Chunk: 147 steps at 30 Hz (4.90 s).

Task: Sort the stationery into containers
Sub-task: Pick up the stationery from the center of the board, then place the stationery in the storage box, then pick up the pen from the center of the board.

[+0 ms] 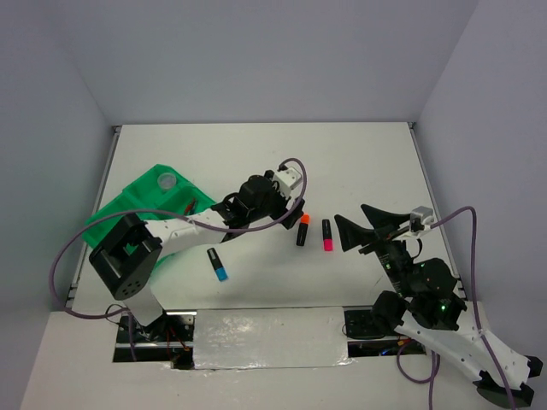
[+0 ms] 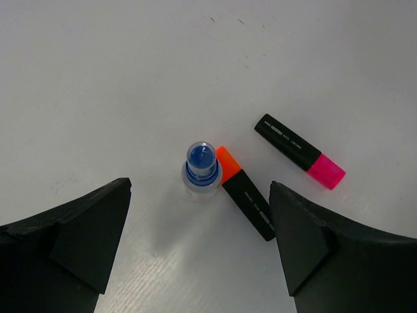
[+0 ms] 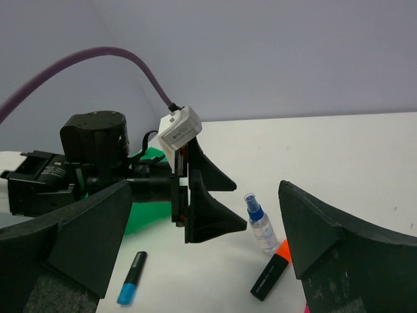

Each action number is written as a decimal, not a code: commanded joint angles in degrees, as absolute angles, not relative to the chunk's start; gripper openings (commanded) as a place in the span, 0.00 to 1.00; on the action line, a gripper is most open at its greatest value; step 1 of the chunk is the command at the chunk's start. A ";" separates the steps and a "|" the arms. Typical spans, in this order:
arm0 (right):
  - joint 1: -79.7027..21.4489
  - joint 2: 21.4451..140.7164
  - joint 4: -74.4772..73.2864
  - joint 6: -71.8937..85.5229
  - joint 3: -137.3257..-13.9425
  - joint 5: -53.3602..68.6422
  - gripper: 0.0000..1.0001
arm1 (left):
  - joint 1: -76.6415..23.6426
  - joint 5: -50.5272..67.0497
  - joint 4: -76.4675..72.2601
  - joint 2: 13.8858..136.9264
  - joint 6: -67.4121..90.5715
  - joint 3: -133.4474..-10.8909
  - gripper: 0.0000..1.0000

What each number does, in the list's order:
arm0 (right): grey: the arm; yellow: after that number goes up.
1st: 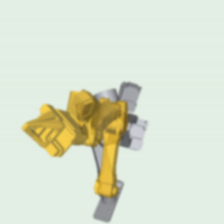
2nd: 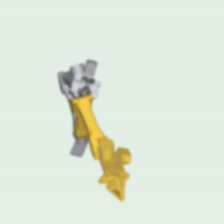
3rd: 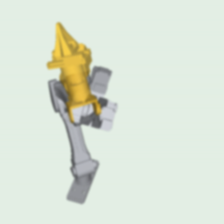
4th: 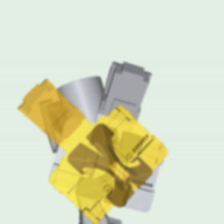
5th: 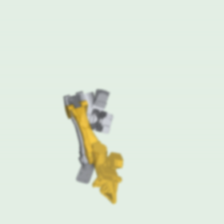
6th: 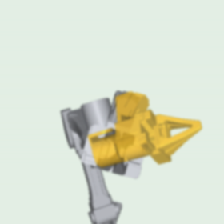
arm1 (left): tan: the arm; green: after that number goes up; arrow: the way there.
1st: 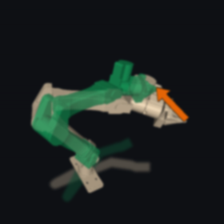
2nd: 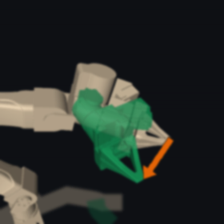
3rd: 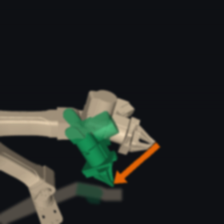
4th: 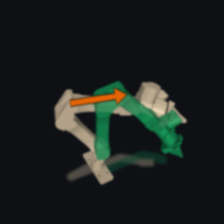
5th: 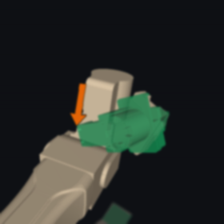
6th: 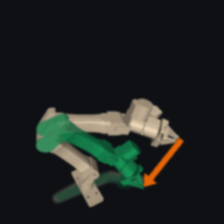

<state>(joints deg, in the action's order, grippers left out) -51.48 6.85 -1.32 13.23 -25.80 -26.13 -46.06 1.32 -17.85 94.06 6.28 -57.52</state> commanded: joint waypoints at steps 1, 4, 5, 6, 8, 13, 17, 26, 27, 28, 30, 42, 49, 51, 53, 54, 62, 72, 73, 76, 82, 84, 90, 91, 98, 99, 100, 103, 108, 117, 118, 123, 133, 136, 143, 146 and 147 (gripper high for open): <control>-51.24 7.29 -0.88 13.18 -26.37 -26.19 1.00 | -46.14 0.26 -23.89 96.14 3.87 -59.59 0.99; -51.24 8.26 -1.05 13.01 -26.80 -25.84 1.00 | -46.14 -1.14 -24.43 98.86 3.60 -60.64 0.98; -51.24 8.61 -1.23 12.92 -26.89 -25.49 1.00 | -46.14 -1.23 -23.74 99.57 3.26 -61.86 0.94; -51.15 8.70 -1.32 12.83 -27.07 -25.31 1.00 | -46.14 -1.93 -23.47 101.06 3.25 -62.40 0.93; -51.24 8.79 -1.23 12.83 -27.07 -25.14 1.00 | -46.14 -2.28 -23.55 102.04 2.73 -63.11 0.92; -51.24 8.35 -0.88 12.66 -26.72 -24.87 1.00 | -45.53 -3.78 -26.98 103.71 2.90 -62.84 0.78; -51.33 8.35 -0.88 12.74 -26.72 -24.87 1.00 | -45.35 -3.34 -26.28 104.41 2.72 -63.11 0.44; -51.24 9.32 -0.88 12.57 -26.98 -24.43 1.00 | -44.13 -8.67 -26.64 95.03 4.13 -59.50 0.00; -51.24 9.40 -0.88 12.57 -26.98 -24.43 1.00 | -43.60 -10.18 -25.33 93.70 4.22 -60.11 0.00; -51.33 9.40 -0.88 12.57 -26.98 -24.43 1.00 | -42.29 -12.28 -22.53 92.21 4.74 -60.47 0.00; -51.24 9.40 -0.88 12.57 -26.98 -24.43 1.00 | -40.18 -17.56 -18.31 86.85 5.88 -60.73 0.00; -51.24 9.05 -1.05 12.66 -27.42 -22.59 1.00 | -21.46 -54.65 11.76 61.00 20.46 -60.30 0.00; -51.24 8.70 -1.05 12.74 -27.42 -21.53 1.00 | -4.69 -53.90 8.28 56.87 24.00 -52.74 0.00; -51.33 8.88 -1.05 12.83 -27.42 -21.10 1.00 | -0.64 -49.77 5.46 57.48 25.48 -51.15 0.00; -51.24 8.96 -1.14 12.92 -27.51 -20.66 1.00 | 4.91 -43.96 4.75 59.93 26.28 -51.33 0.00; -51.24 8.96 -1.14 12.83 -27.51 -20.31 1.00 | 6.40 -42.90 2.57 60.90 26.02 -51.15 0.00; -51.33 9.40 -0.97 12.92 -27.51 -20.13 1.00 | 9.67 -39.21 -3.86 66.45 29.09 -43.25 0.00; -51.24 8.79 -1.23 12.83 -27.42 -20.30 1.00 | 9.67 -41.57 -4.66 68.20 29.79 -39.90 0.06; -51.24 8.70 -1.32 12.83 -27.42 -20.39 1.00 | 9.67 -41.83 -4.31 68.73 30.75 -39.73 0.10; -51.24 8.53 -1.41 12.75 -27.33 -20.65 1.00 | 9.58 -42.28 -5.09 70.40 30.94 -38.06 0.15; -51.24 8.61 -1.67 12.66 -27.51 -20.92 1.00 | 9.58 -43.50 -4.30 73.56 31.11 -38.23 0.17; -51.33 8.61 -1.58 12.57 -27.42 -20.74 1.00 | 9.58 -43.42 -4.57 73.56 31.02 -37.71 0.29; -51.24 10.11 -1.93 12.39 -27.95 -19.69 1.00 | 9.32 -44.38 -2.64 73.74 31.82 -38.06 0.79; -51.33 10.19 -1.85 12.39 -28.04 -19.60 1.00 | 9.23 -44.30 -2.64 73.48 31.64 -37.97 0.84; -51.24 10.46 -1.85 12.39 -28.12 -18.98 1.00 | 7.82 -44.65 -0.35 71.81 31.11 -40.34 0.97; -51.24 10.46 -1.85 12.39 -28.12 -18.98 1.00 | 7.56 -44.82 -0.18 71.28 31.11 -40.69 0.99; -51.24 10.46 -1.93 12.48 -28.12 -18.90 1.00 | 6.86 -44.91 2.17 70.24 31.29 -42.09 0.99; -51.24 10.55 -1.84 12.39 -28.21 -18.81 1.00 | 3.53 -44.56 7.46 66.47 32.87 -46.13 0.99; -51.24 11.07 -1.58 12.65 -28.12 -18.54 1.00 | -10.59 -45.01 13.26 58.55 28.57 -52.73 0.99; -51.24 12.39 -1.32 13.71 -27.69 -19.78 1.00 | -38.10 -40.07 26.86 42.88 55.52 -38.68 0.99; -51.24 12.48 -1.32 13.71 -27.69 -19.78 1.00 | -40.06 -41.38 28.03 45.67 59.46 -37.37 0.99; -51.33 13.62 -1.41 13.62 -27.86 -19.69 1.00 | -48.58 -42.35 35.13 57.90 67.56 -40.94 0.99; -51.24 13.89 -1.41 13.54 -27.69 -20.39 1.00 | -50.19 -40.17 42.82 72.94 80.16 -45.27 0.99; -51.24 13.89 -1.67 13.45 -27.77 -20.65 1.00 | -50.19 -37.89 39.30 74.09 81.03 -42.90 0.99; -51.24 13.54 -1.76 13.36 -27.77 -20.57 1.00 | -50.19 -36.30 34.98 75.67 82.79 -38.85 0.95; -51.24 13.27 -1.67 13.36 -27.77 -20.48 1.00 | -50.19 -35.25 32.79 78.22 82.35 -38.23 0.94; -51.33 13.18 -1.67 13.36 -27.69 -20.48 1.00 | -50.19 -35.07 32.35 79.44 82.35 -38.15 0.94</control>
